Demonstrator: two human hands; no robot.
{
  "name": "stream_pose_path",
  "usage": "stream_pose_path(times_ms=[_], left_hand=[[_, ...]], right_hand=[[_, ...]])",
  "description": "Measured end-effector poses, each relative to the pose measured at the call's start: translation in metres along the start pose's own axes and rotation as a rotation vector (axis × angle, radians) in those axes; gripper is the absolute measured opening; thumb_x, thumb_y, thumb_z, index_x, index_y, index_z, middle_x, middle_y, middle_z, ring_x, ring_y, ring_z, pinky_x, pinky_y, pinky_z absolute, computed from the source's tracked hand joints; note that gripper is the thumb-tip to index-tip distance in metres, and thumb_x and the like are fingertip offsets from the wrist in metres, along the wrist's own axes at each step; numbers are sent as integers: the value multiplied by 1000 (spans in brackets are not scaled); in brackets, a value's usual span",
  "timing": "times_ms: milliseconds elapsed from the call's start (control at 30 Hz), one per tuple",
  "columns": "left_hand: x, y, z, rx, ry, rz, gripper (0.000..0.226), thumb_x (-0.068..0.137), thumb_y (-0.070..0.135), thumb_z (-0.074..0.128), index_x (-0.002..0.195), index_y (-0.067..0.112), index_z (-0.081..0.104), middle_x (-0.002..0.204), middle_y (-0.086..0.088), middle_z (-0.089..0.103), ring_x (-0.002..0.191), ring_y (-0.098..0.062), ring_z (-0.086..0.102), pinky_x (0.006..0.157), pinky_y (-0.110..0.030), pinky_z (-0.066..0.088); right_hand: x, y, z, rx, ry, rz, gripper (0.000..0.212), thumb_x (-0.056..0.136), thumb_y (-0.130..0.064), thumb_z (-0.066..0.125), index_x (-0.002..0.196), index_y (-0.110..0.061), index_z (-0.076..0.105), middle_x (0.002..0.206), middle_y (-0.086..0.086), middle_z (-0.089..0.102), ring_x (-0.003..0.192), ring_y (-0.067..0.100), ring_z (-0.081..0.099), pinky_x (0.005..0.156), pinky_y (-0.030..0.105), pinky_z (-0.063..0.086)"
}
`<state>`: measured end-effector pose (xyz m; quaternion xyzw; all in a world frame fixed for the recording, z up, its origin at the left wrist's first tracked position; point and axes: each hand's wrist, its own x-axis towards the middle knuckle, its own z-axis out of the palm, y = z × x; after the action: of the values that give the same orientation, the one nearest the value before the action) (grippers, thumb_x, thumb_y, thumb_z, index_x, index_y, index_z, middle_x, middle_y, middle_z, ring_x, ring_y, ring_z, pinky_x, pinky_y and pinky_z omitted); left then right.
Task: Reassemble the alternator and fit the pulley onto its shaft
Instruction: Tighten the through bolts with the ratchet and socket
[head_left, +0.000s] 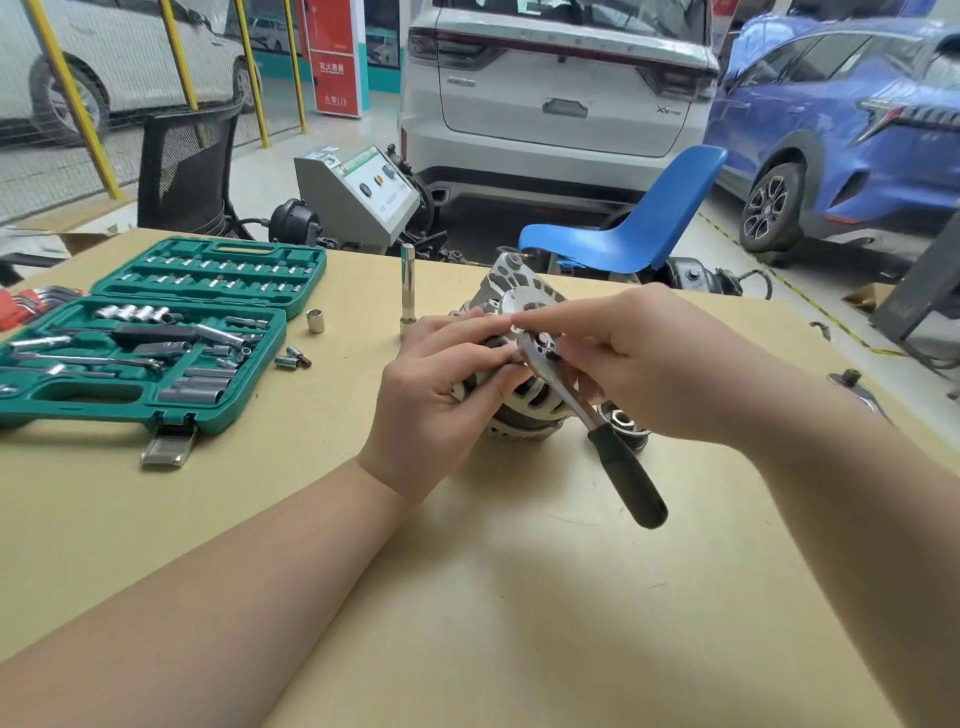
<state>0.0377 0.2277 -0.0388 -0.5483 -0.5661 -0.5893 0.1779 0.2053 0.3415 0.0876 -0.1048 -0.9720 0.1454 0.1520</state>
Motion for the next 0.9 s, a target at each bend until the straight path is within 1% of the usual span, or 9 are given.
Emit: stream_pose_path(times_ms=[67,133,200,267,433,533,733,800,900], left_hand=[[0,-2,0,1,1,7,15,90,6,86,105,3,84,126,-8,77,118,-35,67,105,-46,53],[0,-4,0,4,-4,24,12,92,8,85,104,4,84,126,-7,77,118,-36,67,105,-46,52],[0,-4,0,-2,1,41,9,93,9,85,102,7,84,126,-5,77,117,-34,68,106,-44,52],[1,-3,0,-1,14,53,11,92,10,85,103,10,83,128,0,75,118,-30,68,107,-41,51],[0,-3,0,12,23,45,14,91,13,88,103,8,84,128,3,75,119,-30,68,108,-38,52],[0,-3,-2,15,6,47,20,88,17,89,104,6,84,131,3,73,123,-28,67,109,-38,51],[-2,-6,-1,27,-9,37,26,86,19,91,106,4,84,132,-3,74,127,-28,66,108,-47,53],[-2,-8,0,19,-4,38,25,86,18,91,106,5,84,133,-2,74,128,-27,65,109,-46,52],[-2,-10,1,11,3,54,24,88,21,90,106,8,83,134,3,72,128,-26,65,110,-43,51]], right_hand=[[3,3,-8,-228,-21,-168,57,99,-6,58,137,-48,63,105,-15,70,91,21,67,73,47,58],[8,2,-11,-440,-9,-394,58,93,0,64,142,-31,63,127,-6,65,111,26,63,79,50,59],[12,4,-14,-527,-57,-598,45,94,4,65,134,-16,67,131,3,66,114,30,62,85,49,59],[15,6,-17,-569,-74,-713,36,91,6,70,125,-6,72,125,10,70,109,32,67,87,48,60],[16,3,-19,-619,-95,-718,37,88,8,72,124,-3,73,117,16,72,99,38,70,79,50,62],[16,-1,-21,-650,-114,-685,38,92,6,66,128,-5,71,122,15,71,105,37,68,84,51,60],[14,-8,-20,-712,-172,-625,42,102,-6,50,142,-14,58,139,9,61,121,30,61,96,43,55],[15,-11,-22,-733,-186,-631,42,104,-8,45,145,-16,55,143,6,58,120,28,60,97,41,53],[16,-11,-24,-799,-201,-658,43,105,-7,44,146,-14,54,144,7,58,117,29,62,93,42,56]])
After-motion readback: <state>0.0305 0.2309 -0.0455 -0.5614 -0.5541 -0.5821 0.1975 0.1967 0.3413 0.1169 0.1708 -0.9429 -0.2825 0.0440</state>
